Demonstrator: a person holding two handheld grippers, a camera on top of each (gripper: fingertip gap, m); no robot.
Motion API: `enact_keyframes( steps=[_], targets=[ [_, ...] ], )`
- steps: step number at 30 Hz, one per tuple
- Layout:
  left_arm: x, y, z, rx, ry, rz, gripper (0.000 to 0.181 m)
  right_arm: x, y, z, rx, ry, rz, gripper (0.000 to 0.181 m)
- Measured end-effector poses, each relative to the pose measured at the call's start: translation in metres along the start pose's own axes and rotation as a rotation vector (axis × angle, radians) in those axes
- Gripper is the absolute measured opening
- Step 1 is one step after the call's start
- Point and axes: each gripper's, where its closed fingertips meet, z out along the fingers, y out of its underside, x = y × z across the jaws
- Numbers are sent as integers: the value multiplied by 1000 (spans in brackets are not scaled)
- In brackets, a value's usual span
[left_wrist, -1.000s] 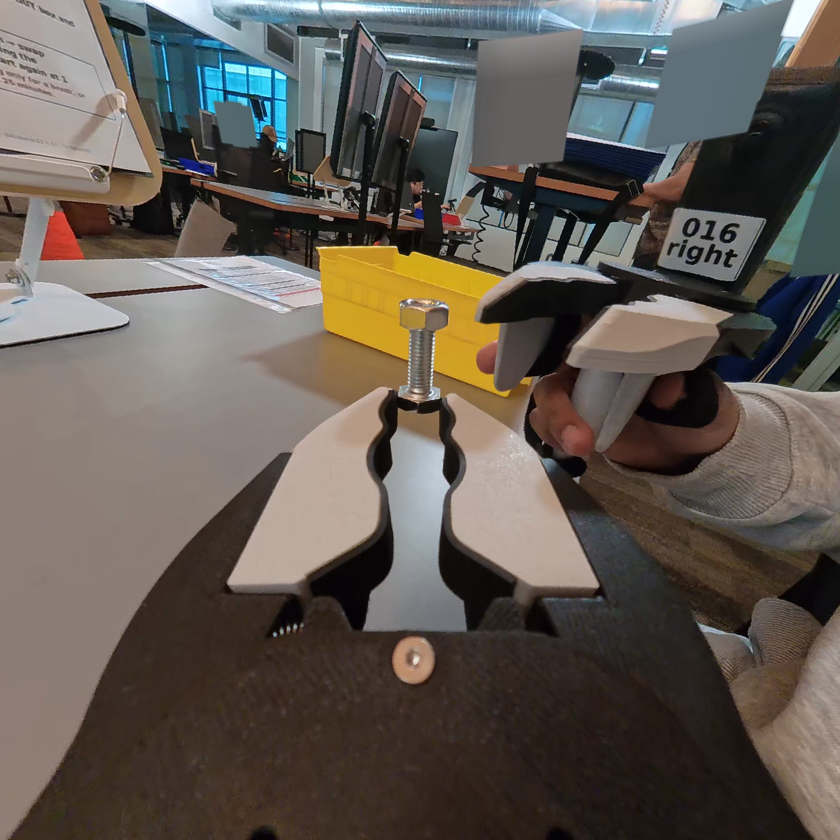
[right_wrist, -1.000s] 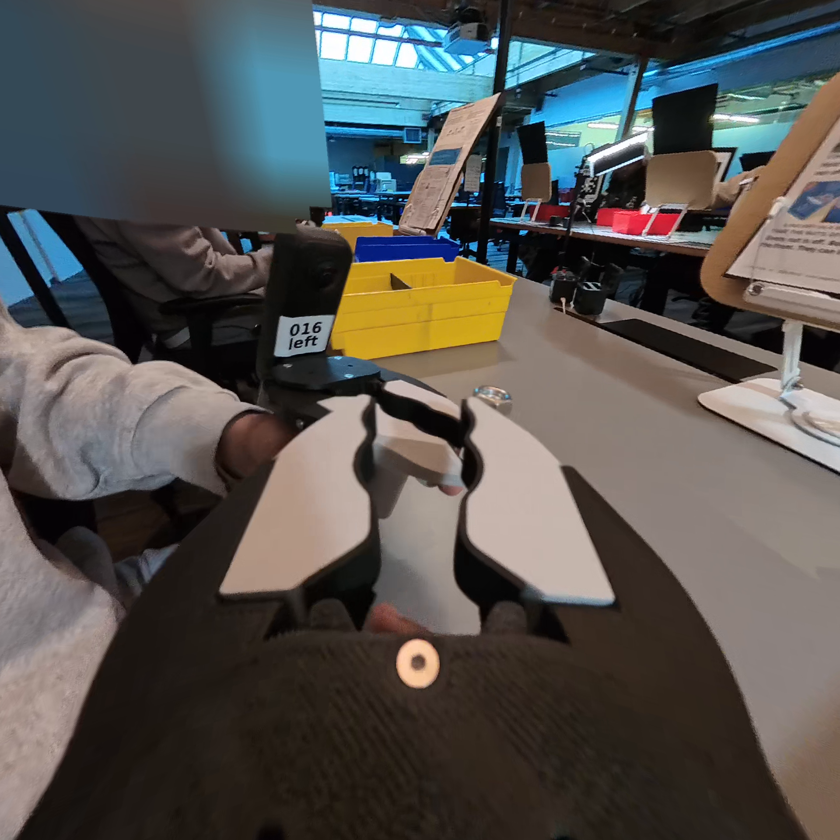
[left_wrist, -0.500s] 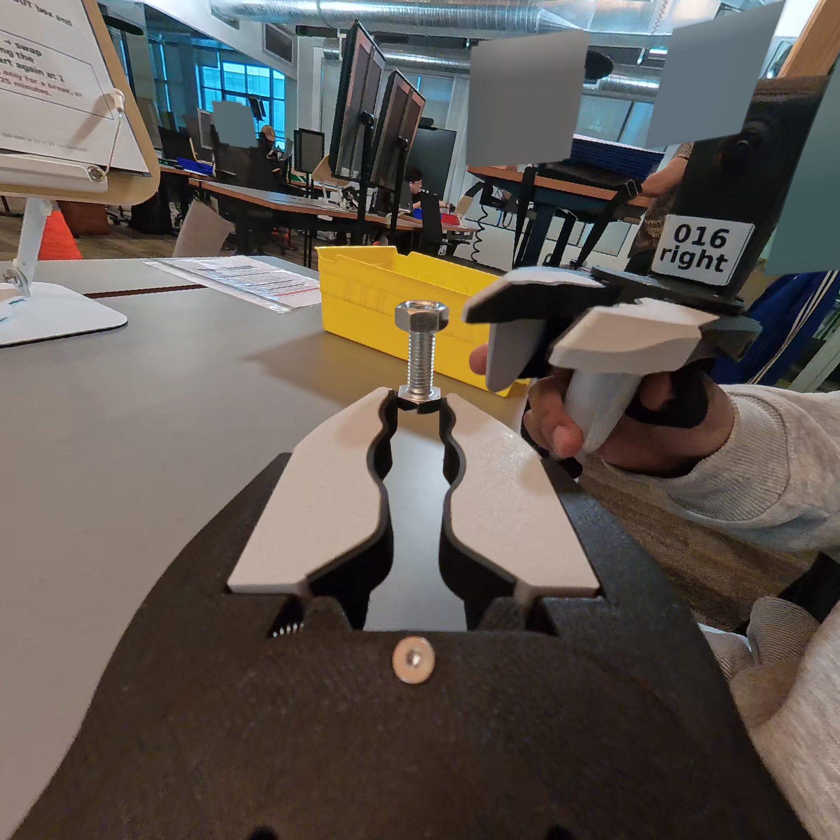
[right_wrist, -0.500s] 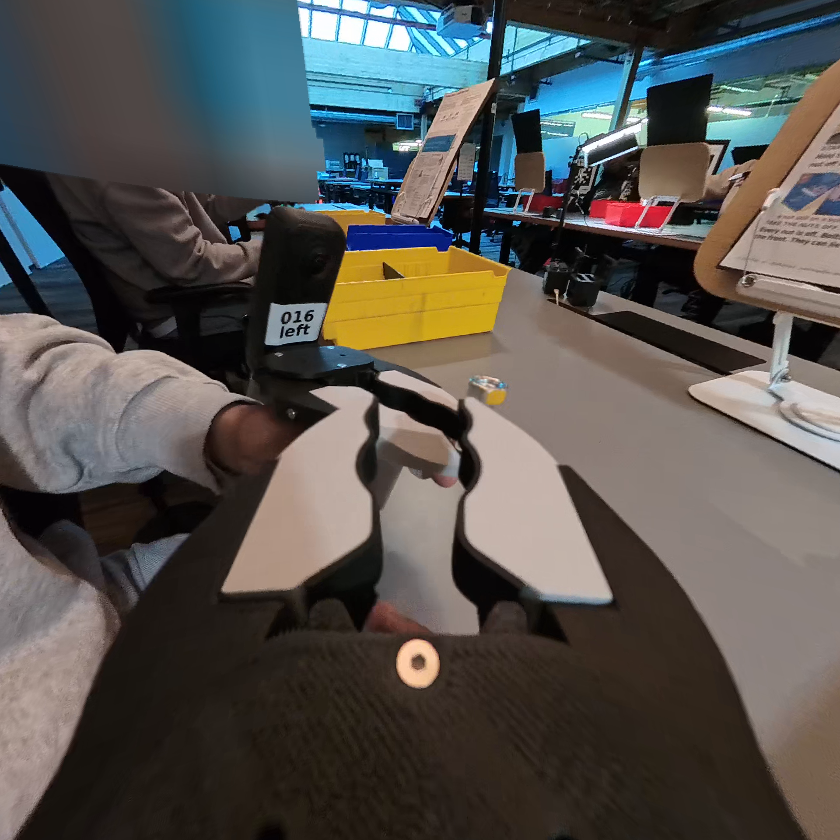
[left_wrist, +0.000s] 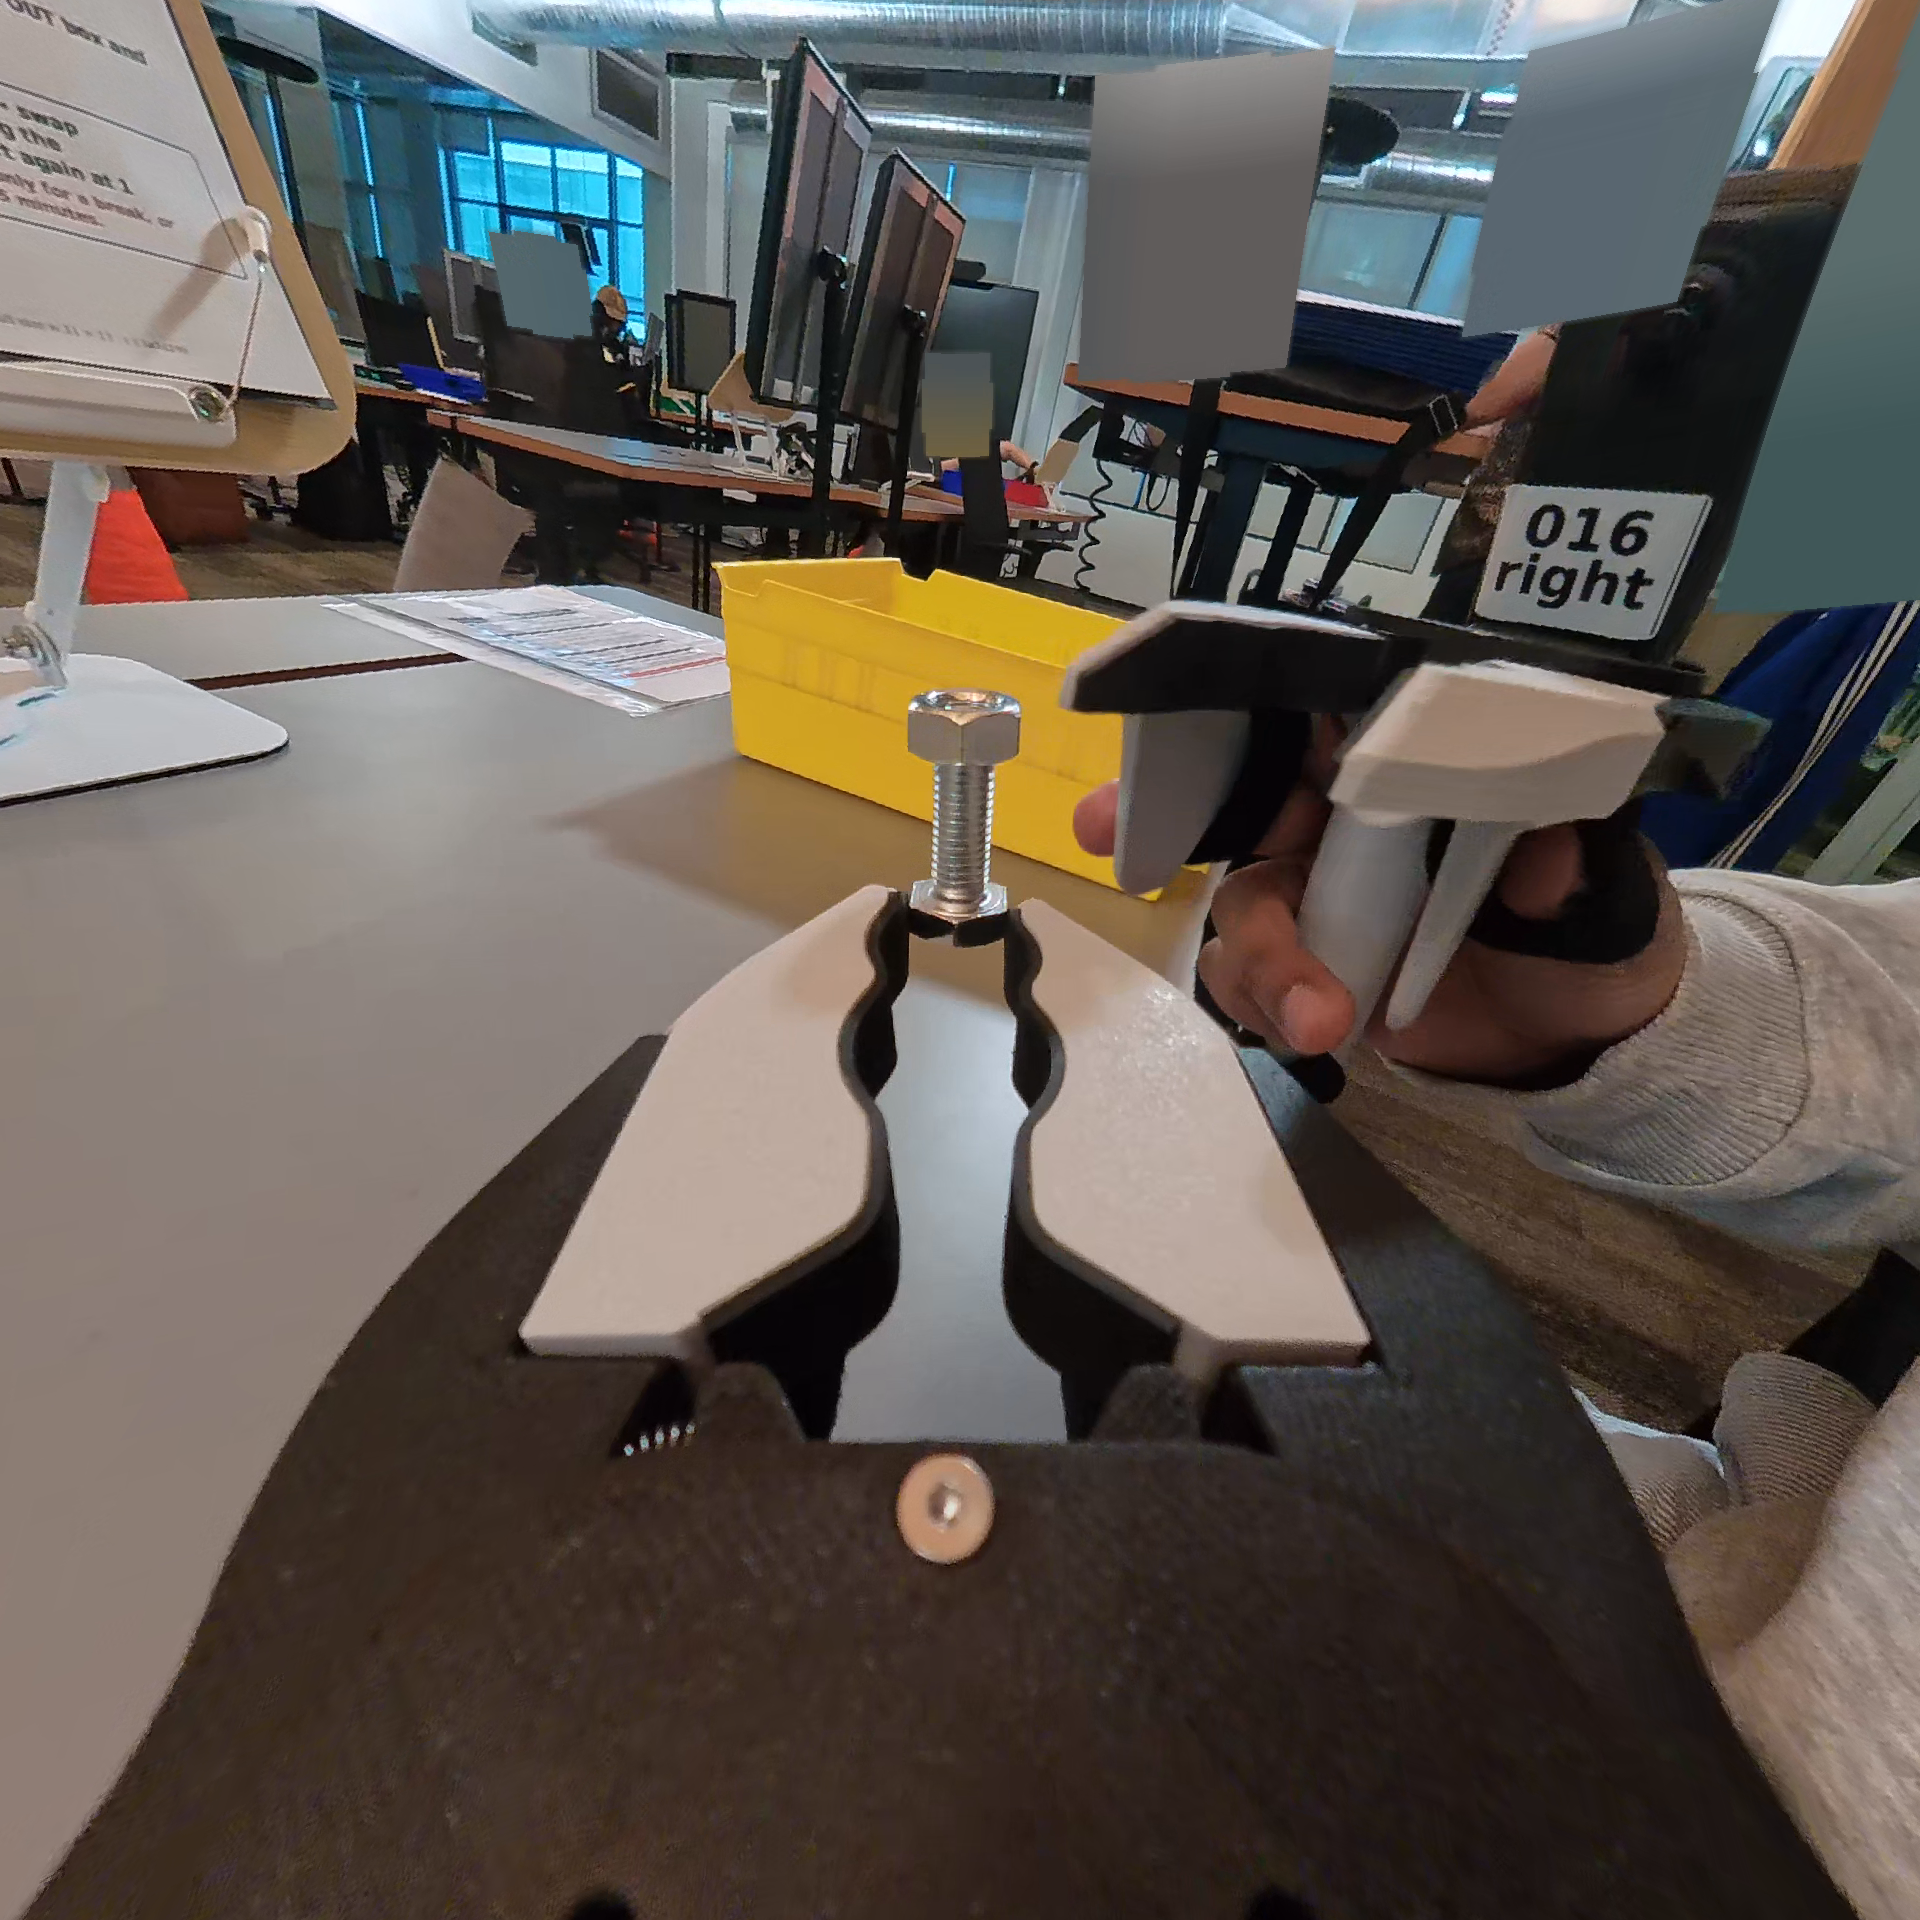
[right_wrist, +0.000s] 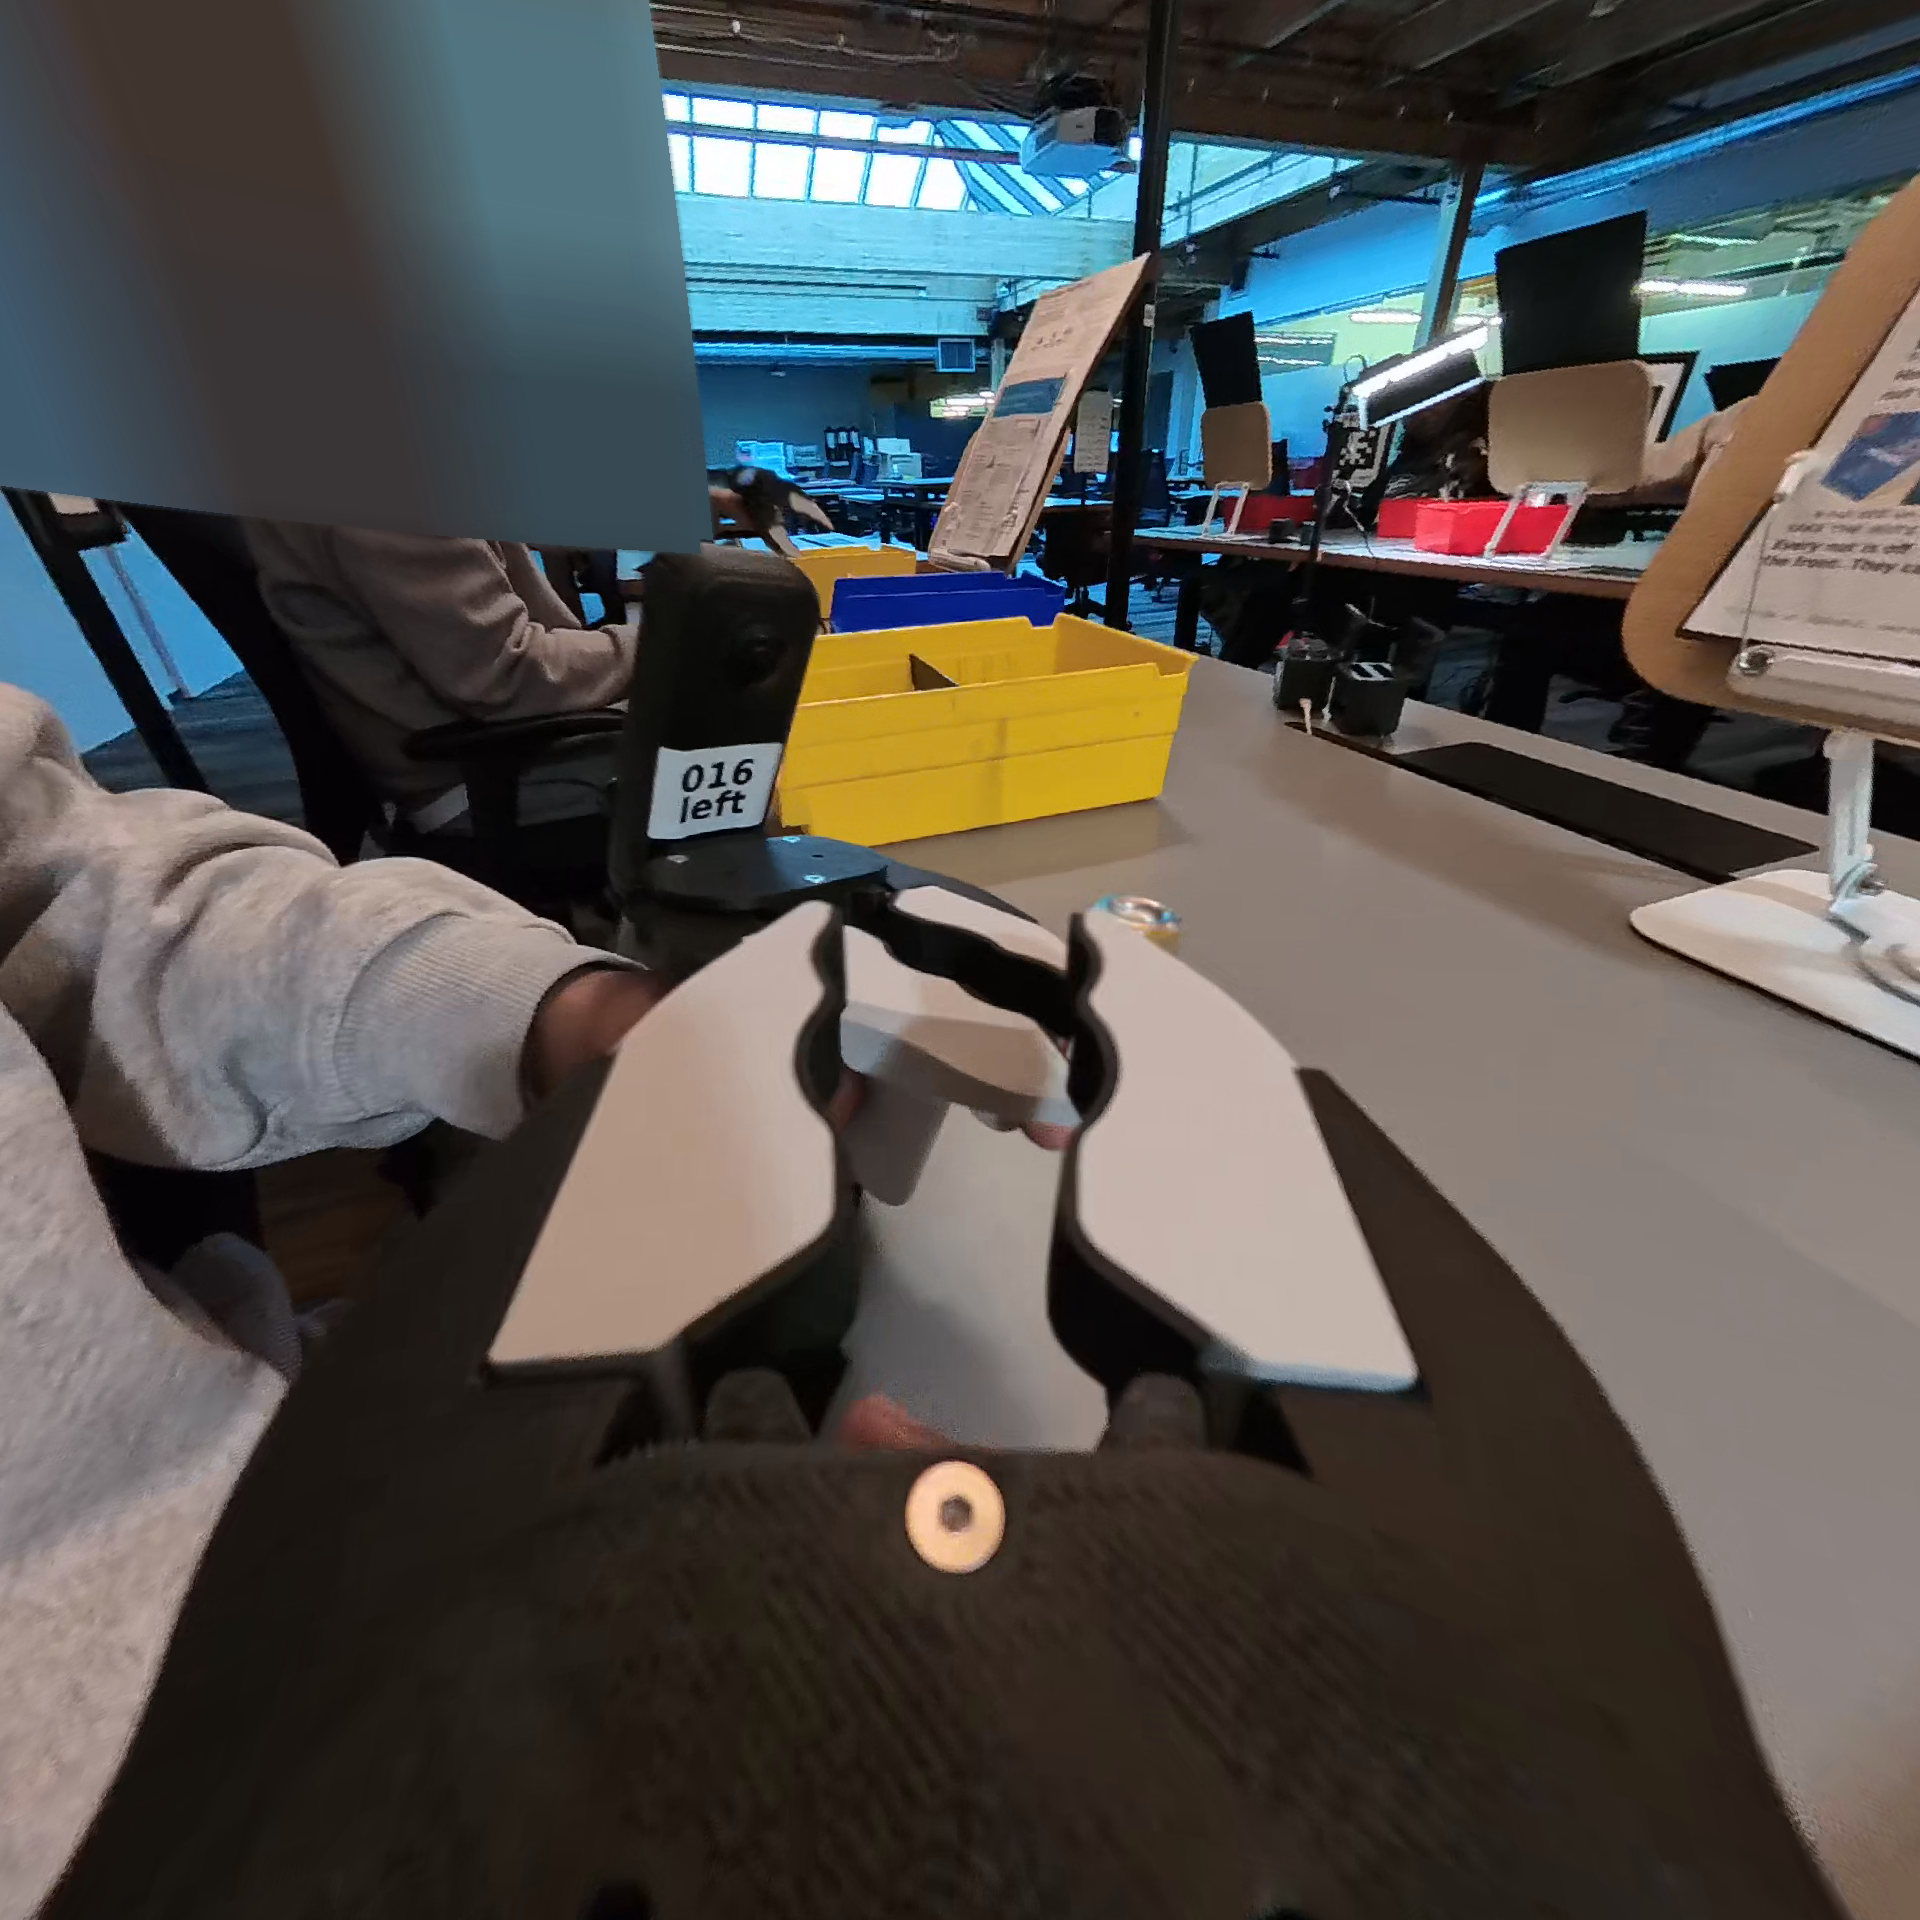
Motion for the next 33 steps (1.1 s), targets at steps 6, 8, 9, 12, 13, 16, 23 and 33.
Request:
enact_keyframes(
  steps=[6, 8, 9, 12, 13, 16, 23, 33],
  targets=[
    [2, 1, 1, -7, 4, 11, 18, 15, -6, -2, 65, 82, 1, 69],
    [1, 1, 1, -8, 3, 6, 18, 13, -4, 1, 62, 64, 5, 78],
    [1, 1, 0, -9, 3, 3, 18, 9, -2, 2, 50, 42, 11, 76],
    [0, 1, 0, -5, -1, -3, 18, 2, -2, 2, 36, 17, 19, 63],
    [0, 1, 0, -6, -1, -3, 18, 0, -2, 1, 31, 7, 19, 49],
    [1, 1, 0, -8, 1, 3, 18, 2, -3, -1, 30, 3, 49, 38],
    [0, 1, 0, -10, 2, -3, 18, 12, 3, 3, 51, 49, 61, 81],
    [-1, 1, 0, -7, 0, -13, 18, 12, -1, -6, 52, 37, 84, 33]
  ],
)
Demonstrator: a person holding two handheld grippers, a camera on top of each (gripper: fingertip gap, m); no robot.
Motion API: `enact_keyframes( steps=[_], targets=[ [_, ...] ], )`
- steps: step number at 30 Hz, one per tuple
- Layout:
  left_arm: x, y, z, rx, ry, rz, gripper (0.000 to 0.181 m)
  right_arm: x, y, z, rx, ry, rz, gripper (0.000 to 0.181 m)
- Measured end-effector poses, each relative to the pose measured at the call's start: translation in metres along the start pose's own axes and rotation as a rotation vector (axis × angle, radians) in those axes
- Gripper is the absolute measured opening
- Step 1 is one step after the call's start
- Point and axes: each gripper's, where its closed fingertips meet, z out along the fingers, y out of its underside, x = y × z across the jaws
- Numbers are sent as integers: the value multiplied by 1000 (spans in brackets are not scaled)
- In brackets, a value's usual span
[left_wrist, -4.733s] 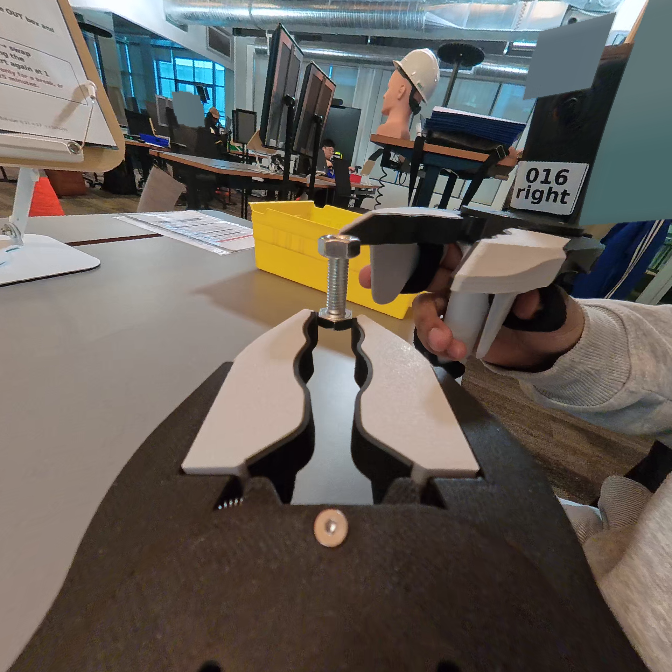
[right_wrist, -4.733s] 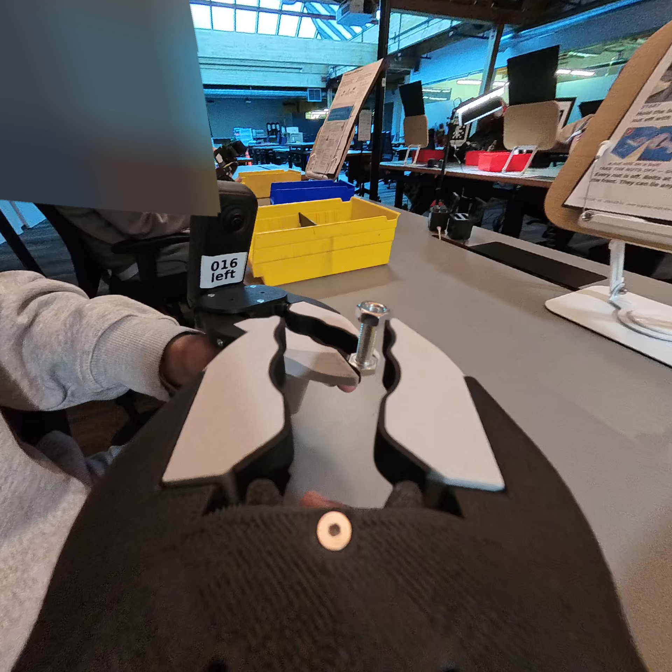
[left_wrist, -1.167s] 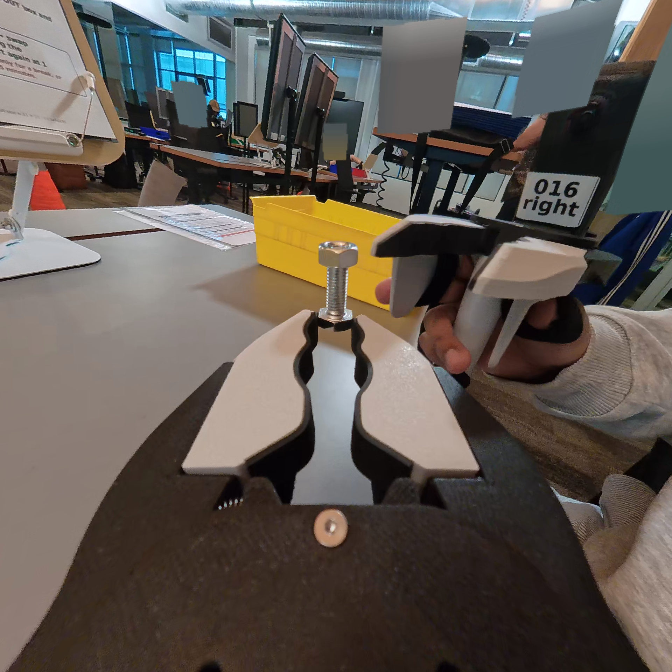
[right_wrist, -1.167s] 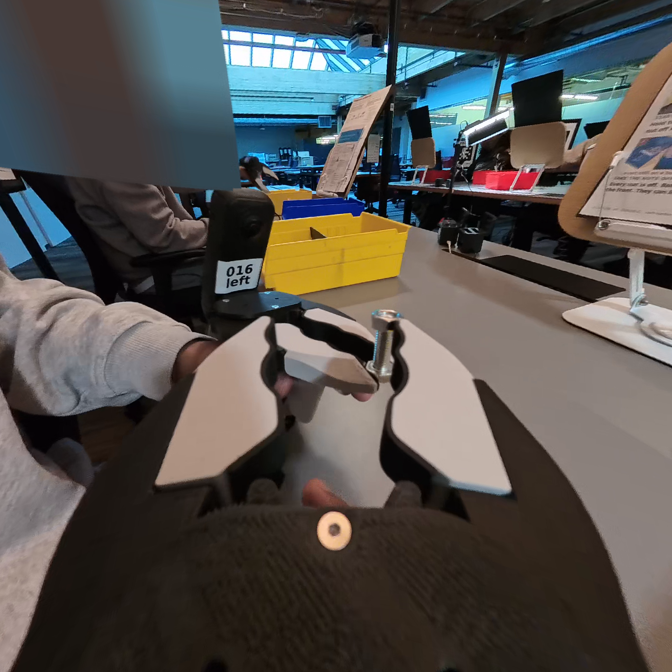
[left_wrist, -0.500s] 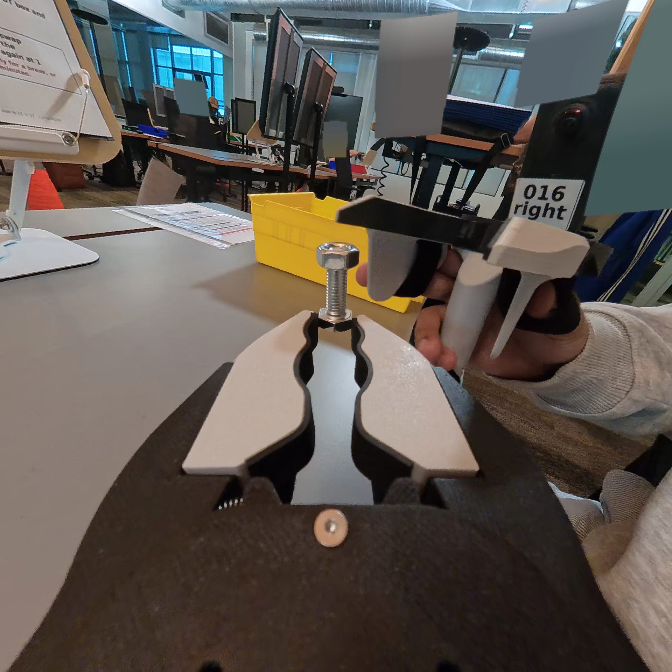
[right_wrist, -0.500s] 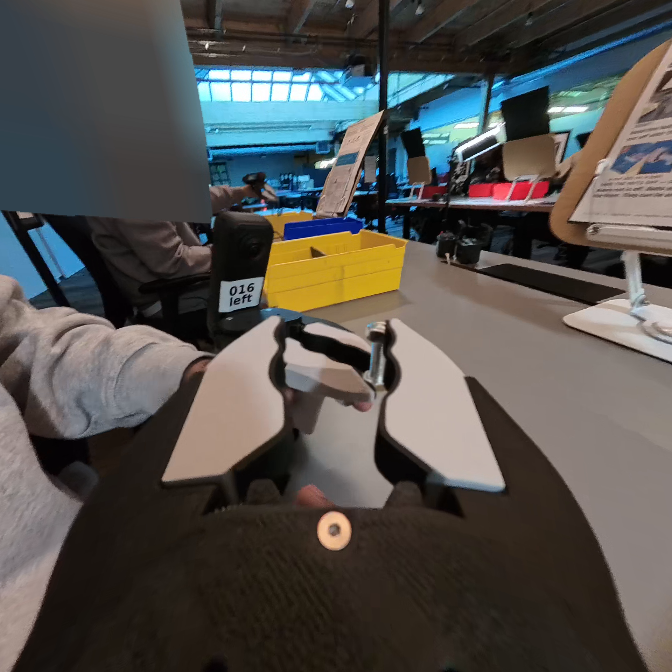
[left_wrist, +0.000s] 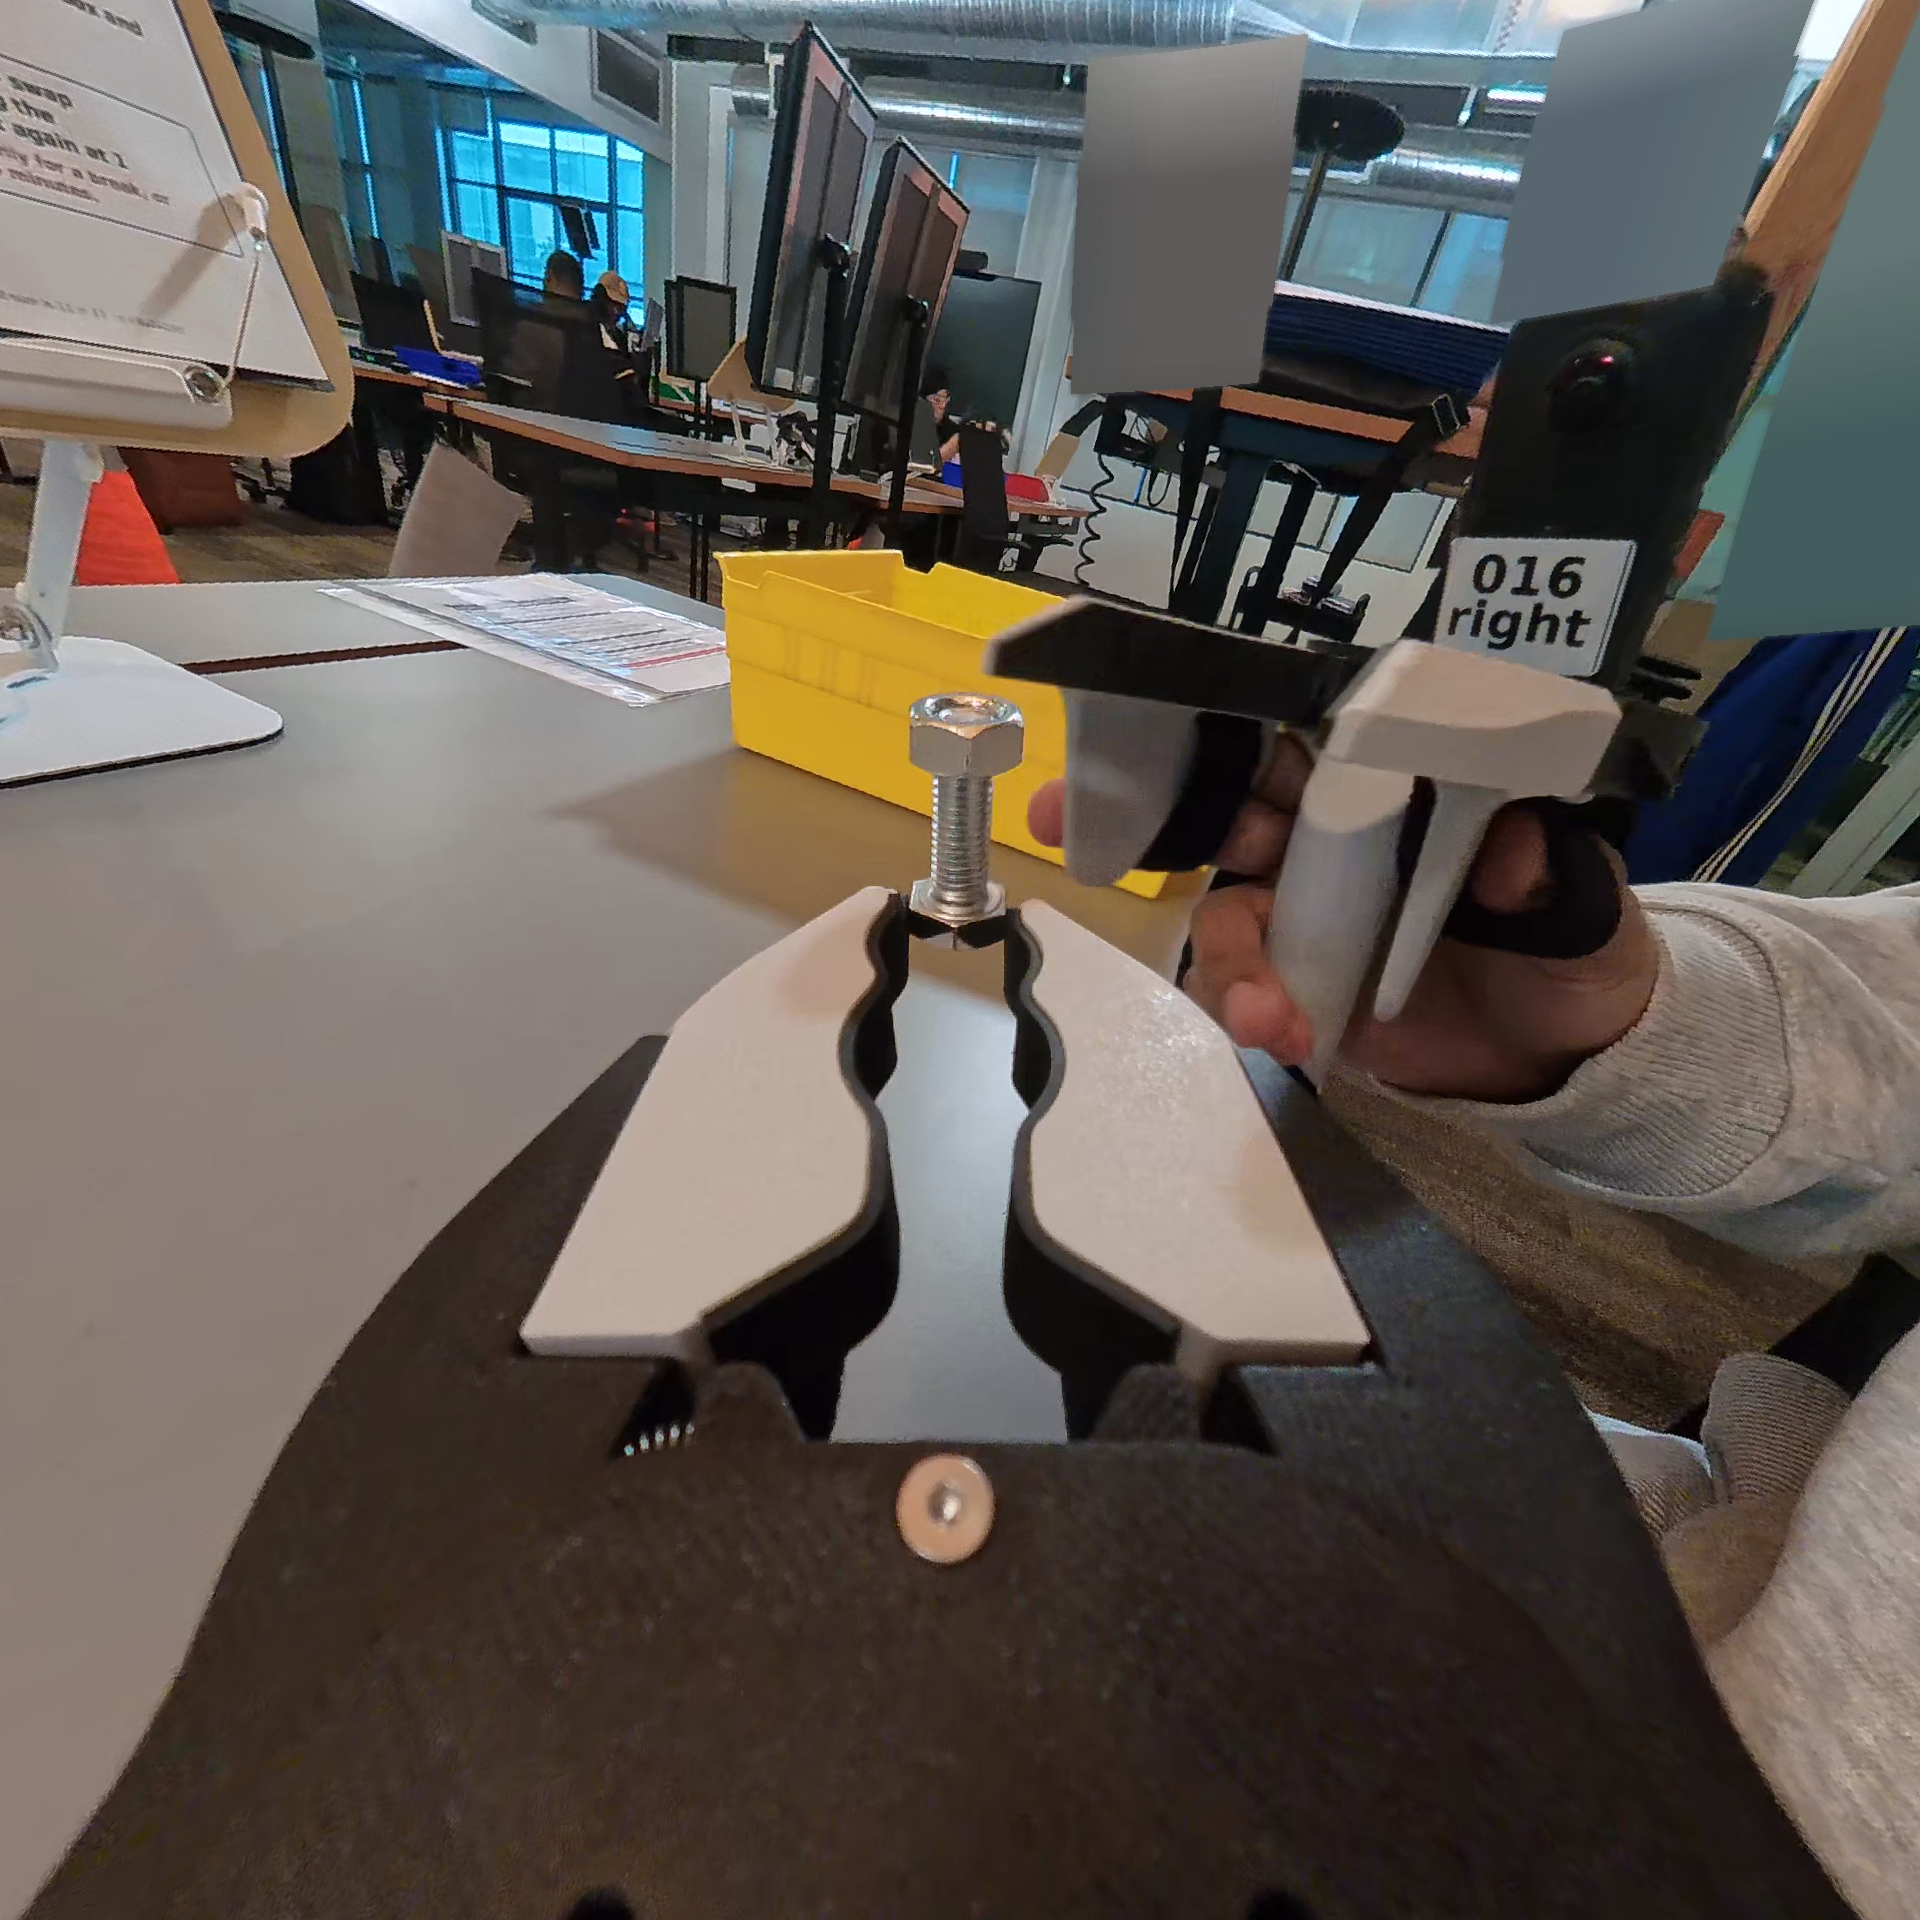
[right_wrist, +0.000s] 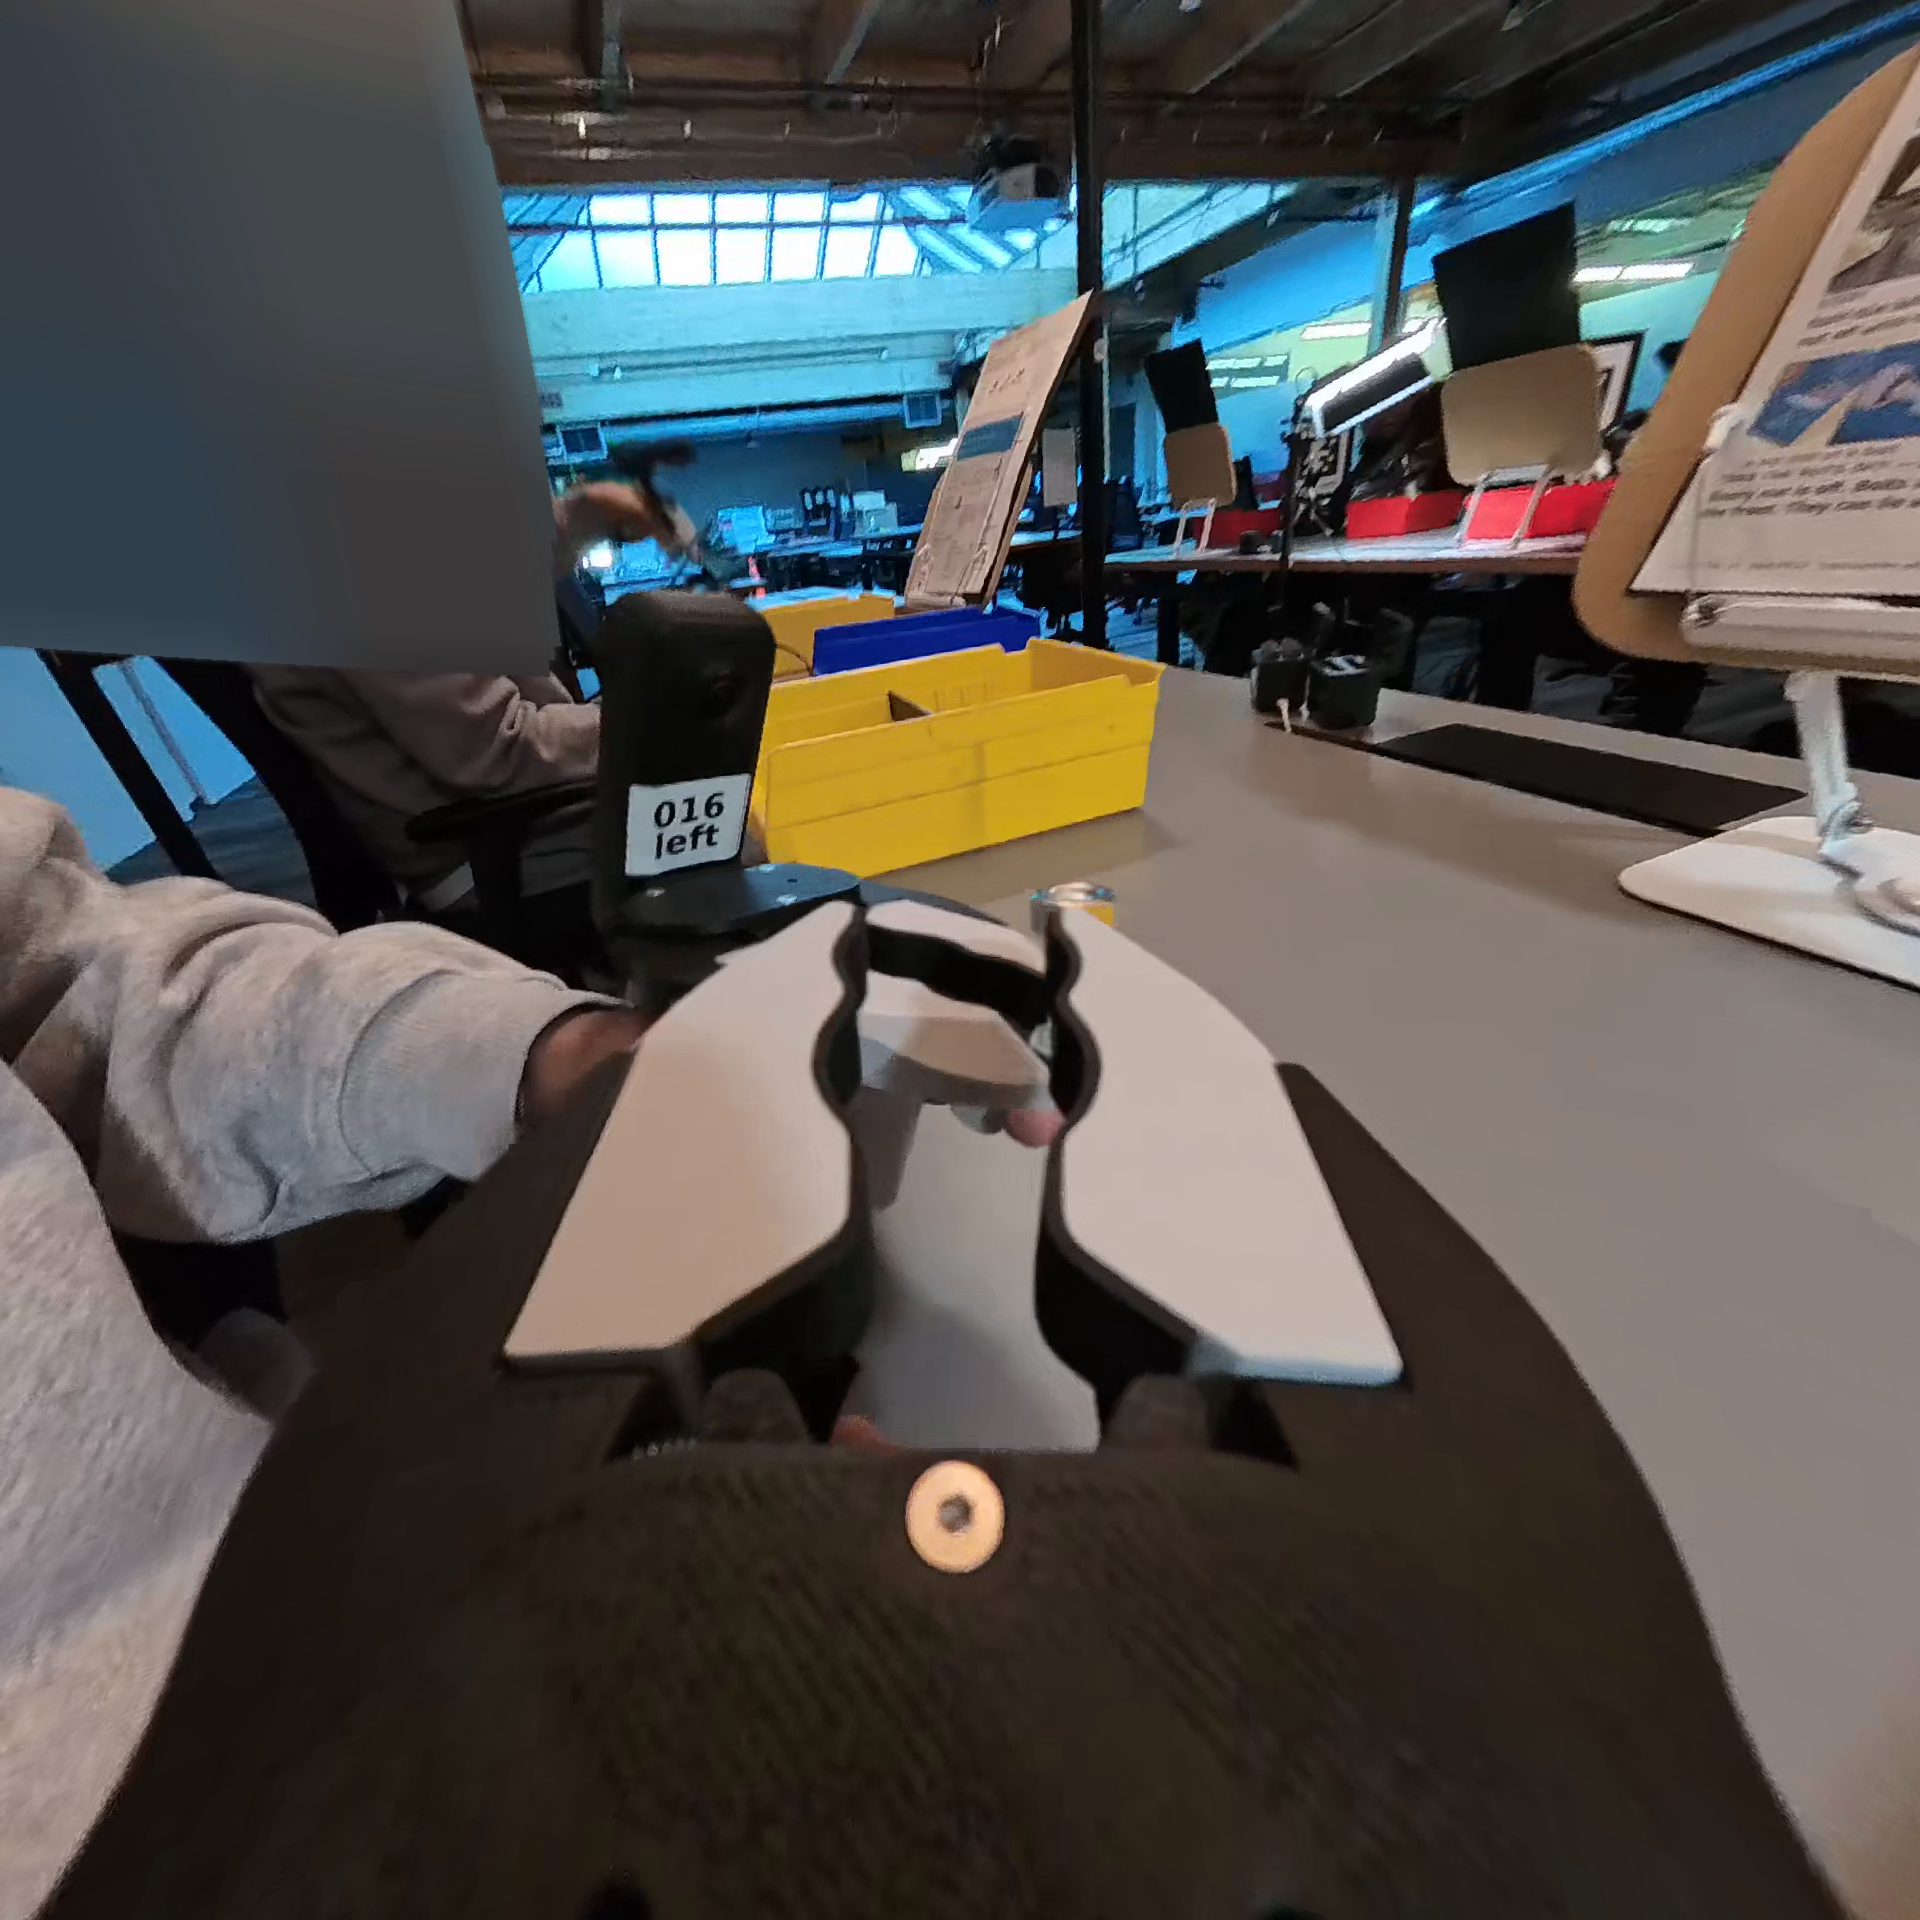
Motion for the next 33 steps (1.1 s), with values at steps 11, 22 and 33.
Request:
enact_keyframes(
  steps=[11, 22, 33],
  targets=[
    [1, 1, 0, -6, 4, 4, 18, -5, 7, 4, -22, -14, -26, 50],
    [9, 4, 3, -30, 18, 65, 18, 9, -1, 0, 44, 49, -19, 61],
    [-1, 2, 1, -8, 7, -37, 18, -10, 4, 1, -37, -3, -146, 19]
  ],
)
